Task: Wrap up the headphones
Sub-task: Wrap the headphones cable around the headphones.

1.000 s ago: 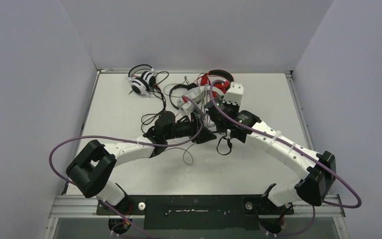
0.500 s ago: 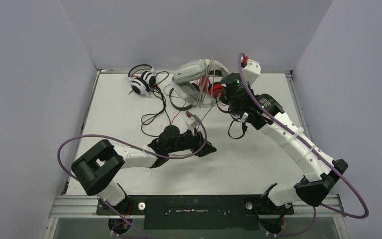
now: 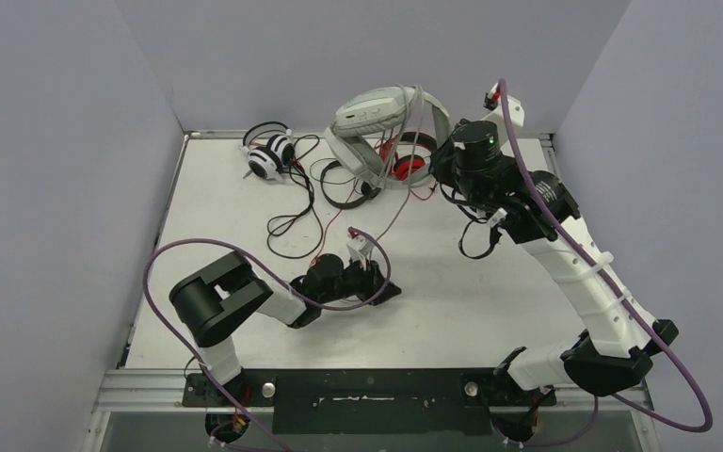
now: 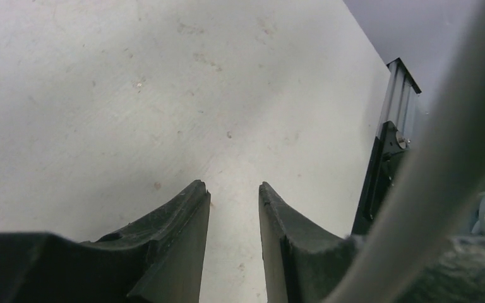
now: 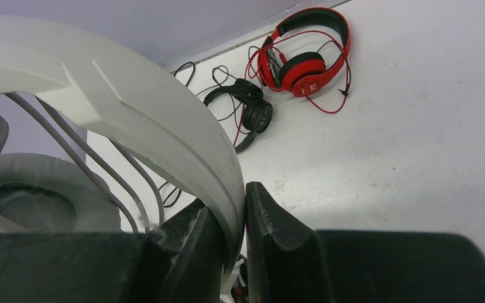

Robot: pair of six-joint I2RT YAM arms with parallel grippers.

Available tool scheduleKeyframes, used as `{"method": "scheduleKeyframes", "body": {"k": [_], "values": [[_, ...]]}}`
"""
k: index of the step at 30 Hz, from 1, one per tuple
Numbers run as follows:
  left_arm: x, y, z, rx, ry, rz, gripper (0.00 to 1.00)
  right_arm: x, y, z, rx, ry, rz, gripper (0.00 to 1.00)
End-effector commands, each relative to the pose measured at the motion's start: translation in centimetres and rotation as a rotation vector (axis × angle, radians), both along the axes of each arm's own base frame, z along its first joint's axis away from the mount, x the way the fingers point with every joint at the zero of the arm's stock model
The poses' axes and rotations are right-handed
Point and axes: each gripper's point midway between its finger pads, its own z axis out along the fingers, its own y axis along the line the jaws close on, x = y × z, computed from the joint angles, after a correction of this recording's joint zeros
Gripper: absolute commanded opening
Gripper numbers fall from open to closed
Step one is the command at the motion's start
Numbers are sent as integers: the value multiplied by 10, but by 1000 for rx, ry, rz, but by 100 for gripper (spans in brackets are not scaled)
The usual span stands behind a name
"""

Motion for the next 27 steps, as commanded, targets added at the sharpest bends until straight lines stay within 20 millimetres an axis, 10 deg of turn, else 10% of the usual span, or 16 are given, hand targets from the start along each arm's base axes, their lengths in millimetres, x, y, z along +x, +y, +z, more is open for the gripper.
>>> {"method": "scheduleKeyframes", "body": {"k": [1, 15, 27], "values": [[16, 3, -9, -9, 17, 82, 30, -16, -14, 75, 184, -174, -6, 0], [19, 29, -14, 3, 43, 122, 26, -35, -70, 104, 96, -265, -154, 0], [13, 53, -7, 69, 32, 151, 0, -38, -104, 92, -73, -261, -258, 0]]}}
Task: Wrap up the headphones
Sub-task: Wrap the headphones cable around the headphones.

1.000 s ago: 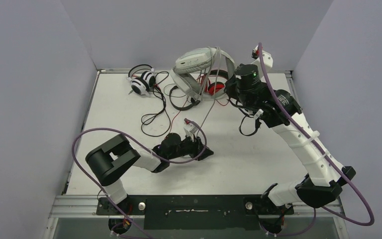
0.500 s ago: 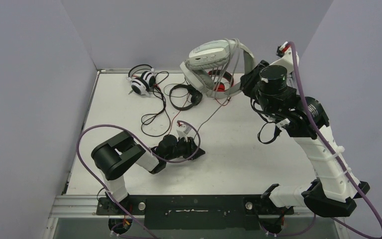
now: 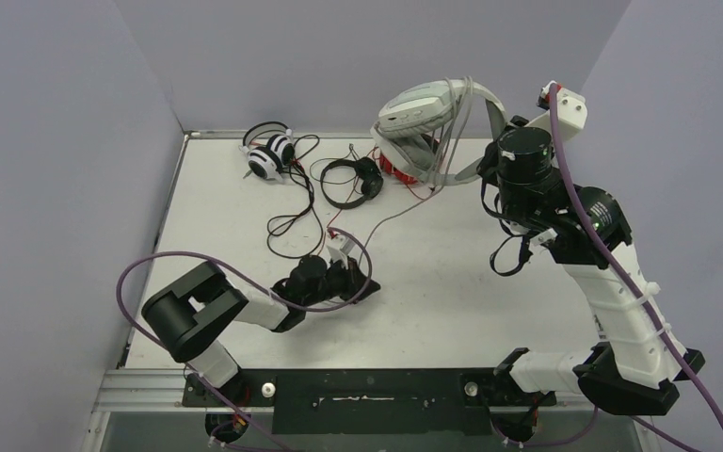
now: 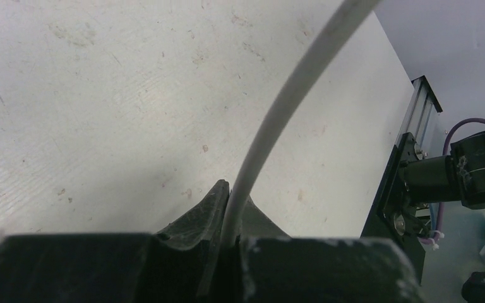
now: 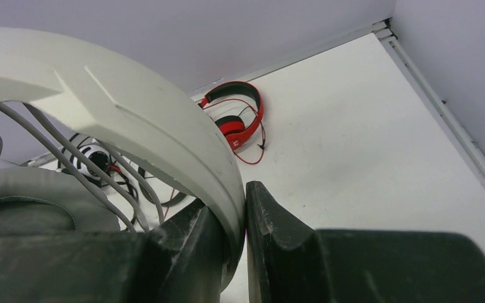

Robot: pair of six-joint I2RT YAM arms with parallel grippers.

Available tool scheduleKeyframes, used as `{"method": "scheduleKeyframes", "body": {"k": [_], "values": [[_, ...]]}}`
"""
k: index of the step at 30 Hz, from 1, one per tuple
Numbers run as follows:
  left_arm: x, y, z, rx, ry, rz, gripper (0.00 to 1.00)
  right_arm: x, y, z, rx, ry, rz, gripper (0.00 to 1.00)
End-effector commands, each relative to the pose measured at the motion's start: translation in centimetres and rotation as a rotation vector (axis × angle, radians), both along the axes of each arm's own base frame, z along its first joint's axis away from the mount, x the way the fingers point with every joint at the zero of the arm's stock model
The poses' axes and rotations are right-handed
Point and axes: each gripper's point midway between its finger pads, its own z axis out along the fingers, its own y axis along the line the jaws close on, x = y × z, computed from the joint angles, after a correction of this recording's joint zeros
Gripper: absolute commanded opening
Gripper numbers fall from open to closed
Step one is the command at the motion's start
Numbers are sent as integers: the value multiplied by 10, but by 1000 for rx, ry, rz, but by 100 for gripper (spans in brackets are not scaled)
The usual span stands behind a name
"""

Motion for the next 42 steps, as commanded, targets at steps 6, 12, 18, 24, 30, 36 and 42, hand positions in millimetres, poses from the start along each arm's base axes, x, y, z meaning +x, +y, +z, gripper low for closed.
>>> {"method": "scheduleKeyframes", "body": {"k": [6, 12, 18, 24, 30, 36, 42], "values": [[17, 27, 17, -14, 27, 10, 0, -22, 3, 51, 112, -179, 147, 0], [31, 26, 12, -1, 53, -24, 0, -40, 33, 59, 121, -203, 381, 0], [74, 32, 36, -50, 64, -32, 0, -76, 101, 16, 43, -144, 859, 0], [120, 38, 85, -49, 1, -26, 0, -107, 147, -72, 27, 51, 1203, 0], [141, 59, 111, 82, -33, 28, 2, -90, 125, -168, -140, 309, 1072, 0], [139, 64, 136, 137, -58, 18, 2, -64, 93, -236, -457, 488, 829, 0], [120, 55, 159, 87, -33, -60, 2, -38, 68, -249, -639, 462, 488, 0]]}}
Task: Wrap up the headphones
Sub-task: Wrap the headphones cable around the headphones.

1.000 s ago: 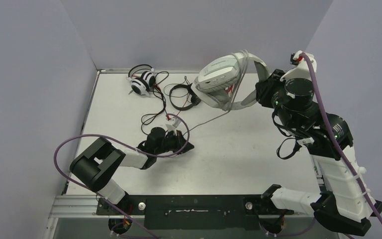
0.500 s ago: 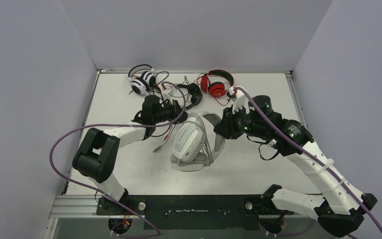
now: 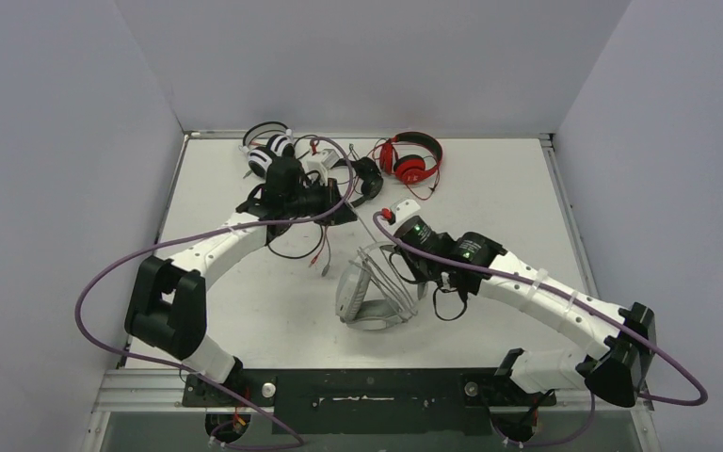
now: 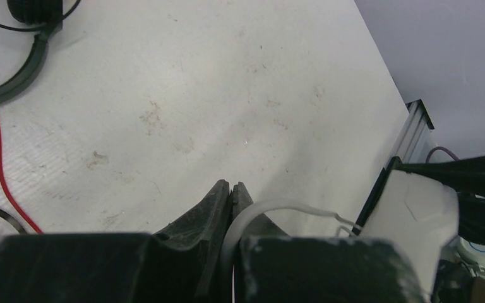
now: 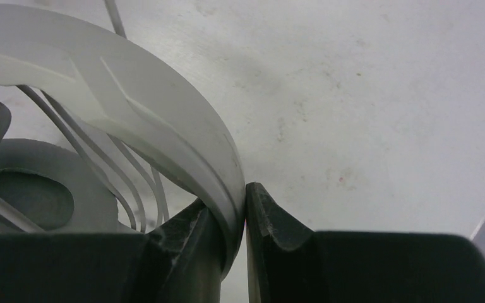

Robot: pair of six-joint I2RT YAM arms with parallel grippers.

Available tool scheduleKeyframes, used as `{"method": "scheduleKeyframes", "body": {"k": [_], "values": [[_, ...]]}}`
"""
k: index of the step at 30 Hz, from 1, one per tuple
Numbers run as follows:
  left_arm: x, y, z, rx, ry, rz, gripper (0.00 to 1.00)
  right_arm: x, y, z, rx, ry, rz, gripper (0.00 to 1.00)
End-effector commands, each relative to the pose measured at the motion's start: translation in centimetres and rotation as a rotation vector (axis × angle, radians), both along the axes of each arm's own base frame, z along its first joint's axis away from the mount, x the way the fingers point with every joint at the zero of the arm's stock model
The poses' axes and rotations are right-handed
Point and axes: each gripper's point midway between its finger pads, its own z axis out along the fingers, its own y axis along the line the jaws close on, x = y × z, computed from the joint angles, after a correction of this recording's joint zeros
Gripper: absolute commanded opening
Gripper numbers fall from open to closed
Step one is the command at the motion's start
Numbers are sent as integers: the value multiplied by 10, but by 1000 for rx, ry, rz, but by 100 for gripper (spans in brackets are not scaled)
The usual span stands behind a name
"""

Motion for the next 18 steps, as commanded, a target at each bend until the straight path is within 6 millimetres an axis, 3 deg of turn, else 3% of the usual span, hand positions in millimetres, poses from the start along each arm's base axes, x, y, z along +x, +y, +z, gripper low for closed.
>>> {"method": "scheduleKeyframes", "body": {"k": [1, 6, 11, 18], "values": [[-9, -4, 44, -52, -53, -49, 2, 37, -33, 21, -83, -243, -284, 0], [-33, -19, 44, -86, -21, -104, 2, 59, -43, 41, -66, -395, -435, 0], [-54, -32, 52, -219, 32, -162, 2, 73, -60, 48, -116, -516, -613, 0], [-85, -55, 77, -344, 33, -243, 3, 92, -67, 48, -9, -558, -787, 0]]}}
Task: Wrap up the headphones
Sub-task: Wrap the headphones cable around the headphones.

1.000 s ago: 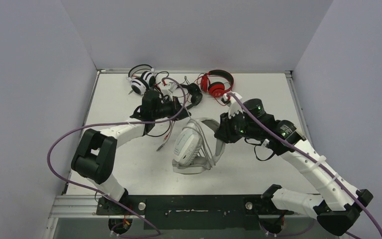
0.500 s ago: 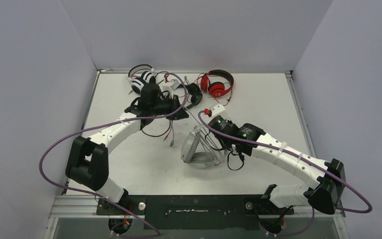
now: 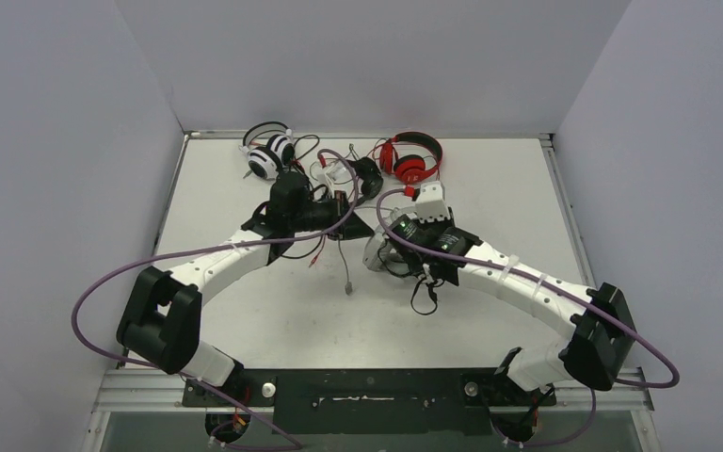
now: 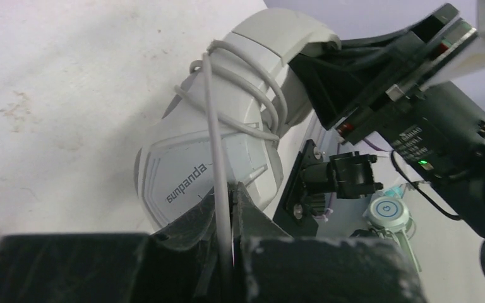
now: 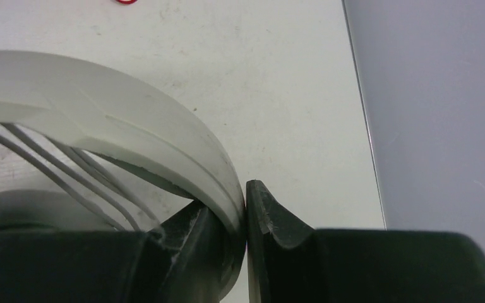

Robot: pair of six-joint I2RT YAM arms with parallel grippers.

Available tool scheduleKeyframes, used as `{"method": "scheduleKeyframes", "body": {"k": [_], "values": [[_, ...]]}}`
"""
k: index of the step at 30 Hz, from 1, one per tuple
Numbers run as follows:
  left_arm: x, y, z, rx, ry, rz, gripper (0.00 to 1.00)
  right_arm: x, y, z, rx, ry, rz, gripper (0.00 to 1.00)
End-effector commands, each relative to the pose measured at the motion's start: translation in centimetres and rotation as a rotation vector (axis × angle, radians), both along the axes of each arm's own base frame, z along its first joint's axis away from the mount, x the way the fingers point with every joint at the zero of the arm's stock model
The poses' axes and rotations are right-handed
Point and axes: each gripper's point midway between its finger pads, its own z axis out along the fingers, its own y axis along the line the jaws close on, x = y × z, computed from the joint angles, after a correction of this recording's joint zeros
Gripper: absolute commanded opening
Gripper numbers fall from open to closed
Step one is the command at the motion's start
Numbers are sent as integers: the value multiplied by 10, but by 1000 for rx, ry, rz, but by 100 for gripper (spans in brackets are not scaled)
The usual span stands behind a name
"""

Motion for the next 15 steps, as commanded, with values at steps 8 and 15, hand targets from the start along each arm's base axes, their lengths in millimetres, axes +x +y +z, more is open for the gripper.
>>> {"method": "scheduleKeyframes", "body": {"k": [8, 15], "values": [[-39, -40, 58, -187, -72, -128, 6, 45, 17, 32, 296, -225, -156, 0], [-34, -47, 57, -197, -47, -111, 12, 48, 19, 29, 364, -210, -140, 0]]}}
